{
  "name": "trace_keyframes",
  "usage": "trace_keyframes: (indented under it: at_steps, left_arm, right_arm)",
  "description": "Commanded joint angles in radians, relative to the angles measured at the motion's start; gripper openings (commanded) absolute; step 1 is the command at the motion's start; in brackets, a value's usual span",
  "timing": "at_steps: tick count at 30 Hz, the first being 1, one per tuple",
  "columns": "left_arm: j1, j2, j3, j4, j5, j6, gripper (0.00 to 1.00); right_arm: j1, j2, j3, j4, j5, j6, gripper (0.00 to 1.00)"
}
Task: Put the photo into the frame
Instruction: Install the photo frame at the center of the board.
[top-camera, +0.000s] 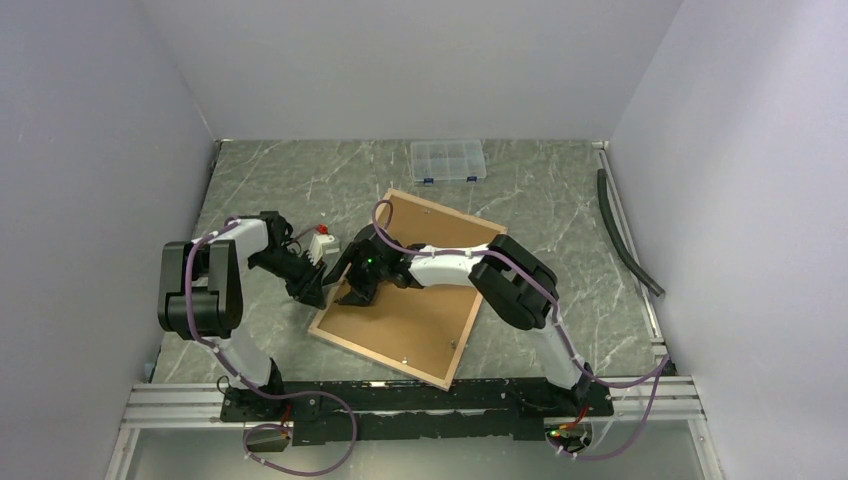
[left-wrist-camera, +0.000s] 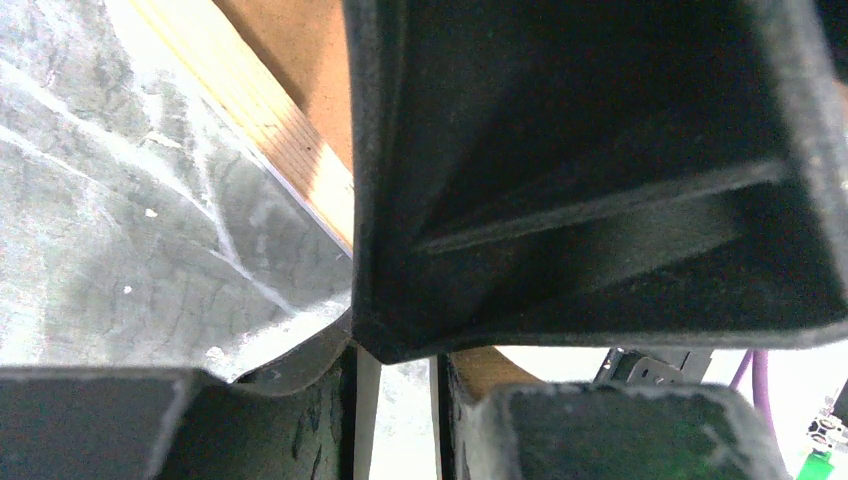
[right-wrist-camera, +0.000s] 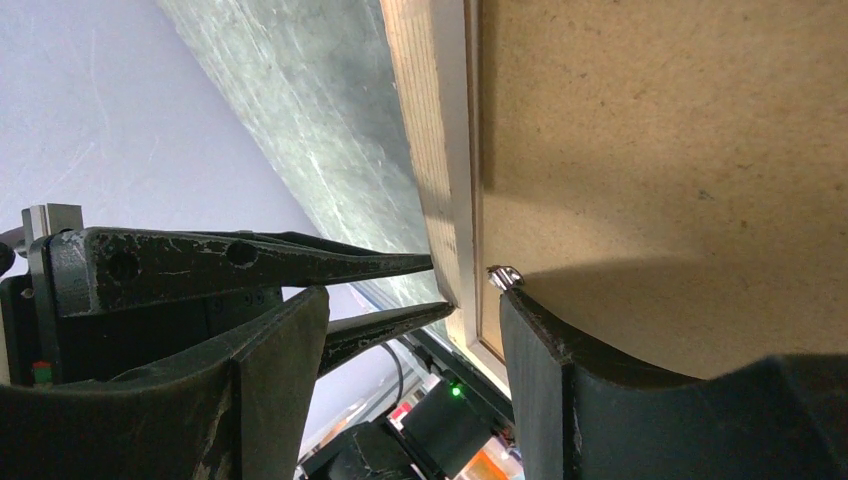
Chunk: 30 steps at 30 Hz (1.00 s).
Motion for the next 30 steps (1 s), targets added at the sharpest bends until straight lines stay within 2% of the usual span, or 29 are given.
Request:
trace_keyframes:
  at_steps: [1,15,25,30]
  left_arm:
    - [-0.002,-0.014,-0.02,0.017,-0.05,0.054,0.27]
    - [-0.003,-0.007,-0.019,0.013,-0.047,0.06,0.25]
    - [-0.002,-0.009,-0.021,0.013,-0.052,0.065,0.25]
    - [0.011,-0.018,0.003,-0.024,-0.034,0.068,0.25]
  right_arm:
    - [0.02,0.04,-0.02,0.013,0.033,0.043,0.68]
    - [0.017,0.054,-0.002,0.032,0.05,0.046,0.68]
    - [0.009,0.061,0.04,0.022,0.063,-0.001,0.68]
    - [0.003,0.043,0.083,-0.036,0.059,-0.07,0.71]
